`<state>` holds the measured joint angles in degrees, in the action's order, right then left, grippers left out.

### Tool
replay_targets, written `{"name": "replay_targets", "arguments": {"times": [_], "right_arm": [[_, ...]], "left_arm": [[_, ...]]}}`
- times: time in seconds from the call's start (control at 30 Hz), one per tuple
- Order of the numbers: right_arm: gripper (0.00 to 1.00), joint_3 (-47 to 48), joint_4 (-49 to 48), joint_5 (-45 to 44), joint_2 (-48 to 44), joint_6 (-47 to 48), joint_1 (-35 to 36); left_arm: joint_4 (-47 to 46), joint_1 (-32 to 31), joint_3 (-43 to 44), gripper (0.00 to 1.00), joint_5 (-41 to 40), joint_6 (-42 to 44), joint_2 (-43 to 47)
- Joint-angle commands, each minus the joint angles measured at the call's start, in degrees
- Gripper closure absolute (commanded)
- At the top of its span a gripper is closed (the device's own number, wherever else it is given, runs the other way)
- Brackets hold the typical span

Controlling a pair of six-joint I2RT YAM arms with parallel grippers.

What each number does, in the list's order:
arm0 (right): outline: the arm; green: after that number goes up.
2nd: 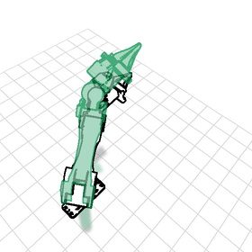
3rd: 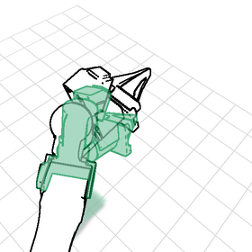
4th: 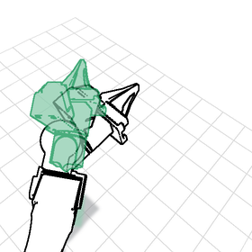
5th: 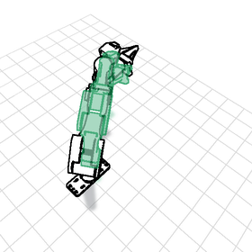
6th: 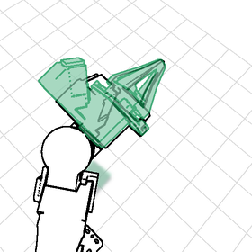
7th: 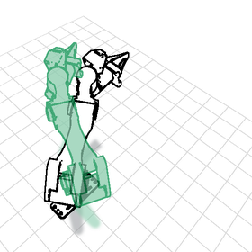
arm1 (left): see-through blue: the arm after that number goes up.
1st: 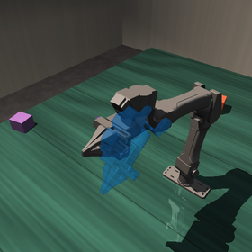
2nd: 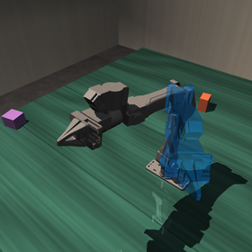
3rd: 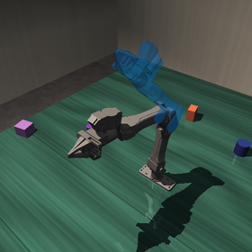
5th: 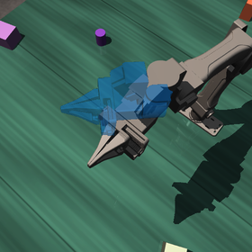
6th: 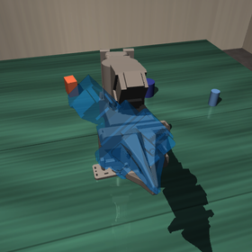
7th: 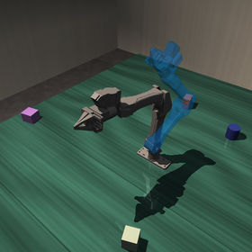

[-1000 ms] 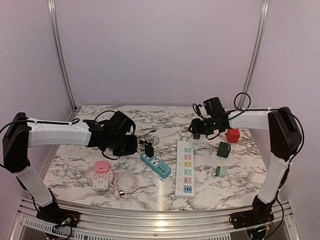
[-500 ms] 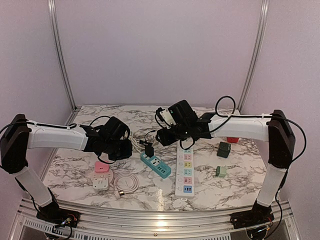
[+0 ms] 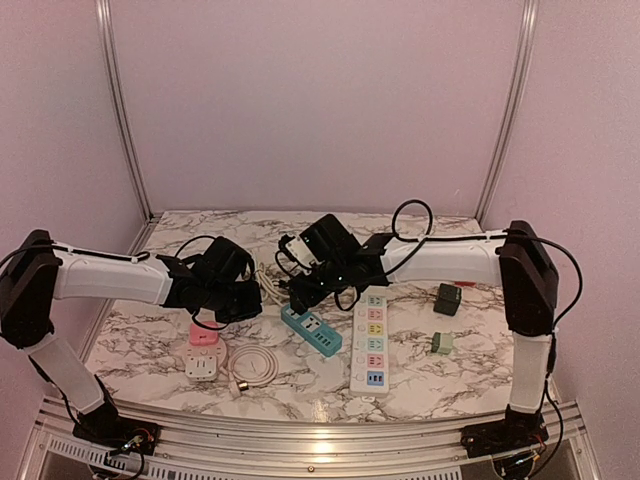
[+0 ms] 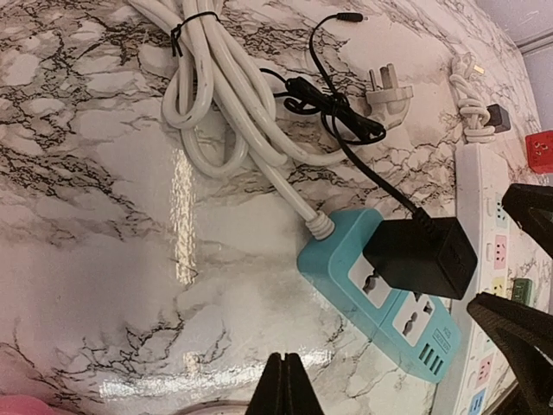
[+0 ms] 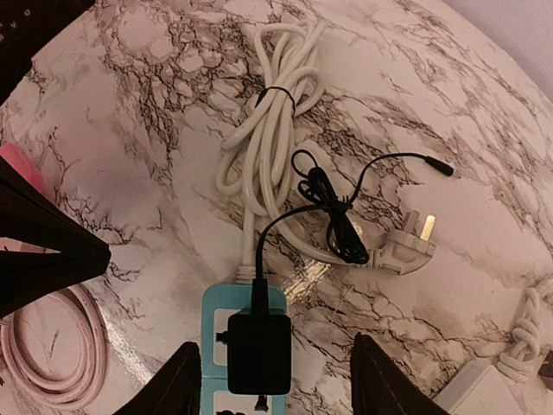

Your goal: Pull the plug off the socket

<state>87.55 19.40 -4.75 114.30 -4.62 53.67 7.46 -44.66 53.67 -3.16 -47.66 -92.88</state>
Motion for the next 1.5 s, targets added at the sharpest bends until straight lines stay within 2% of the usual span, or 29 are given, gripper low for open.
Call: {"name": "replay_targets", "arguments": {"times": [0.0,0.3,0.5,0.67,0.8,0.87,1.23,1.47], "right_arm": [[0.45,2.71,2.65,-1.08,1.68,0.85,0.58],[0.48,3.38,2.93,-0.48,3.74,0.76,0.64],[0.54,3.85,2.93,-0.51,5.12,0.28,0.65],[0.66,4.14,2.49,-0.66,5.82,-0.48,0.62],[0.84,4.8,2.7,-1.24,6.14,-2.01,0.65],[0.88,5.03,2.66,-1.52,6.03,-3.23,0.65],[0.97,7.05,5.27,-10.53,6.82,-15.87,1.07],[1.0,9.21,5.16,-10.38,8.02,-22.6,1.39]], "left_arm": [[-1.45,0.45,-1.09,1.0,0.6,-0.42,1.61],[-3.3,0.46,-0.94,1.0,2.37,-0.86,0.24],[-4.53,0.46,-0.67,1.0,2.89,-1.24,-0.76],[-5.97,0.46,-0.43,1.0,5.15,-1.6,-1.93],[-6.93,0.39,-0.09,1.0,6.33,-1.74,-3.16],[-7.02,0.3,0.26,1.0,6.82,-1.78,-3.68],[-10.98,-0.25,2.4,1.0,8.98,-1.95,-7.05],[-13.92,-0.49,1.83,1.0,10.06,-2.17,-7.25]]}}
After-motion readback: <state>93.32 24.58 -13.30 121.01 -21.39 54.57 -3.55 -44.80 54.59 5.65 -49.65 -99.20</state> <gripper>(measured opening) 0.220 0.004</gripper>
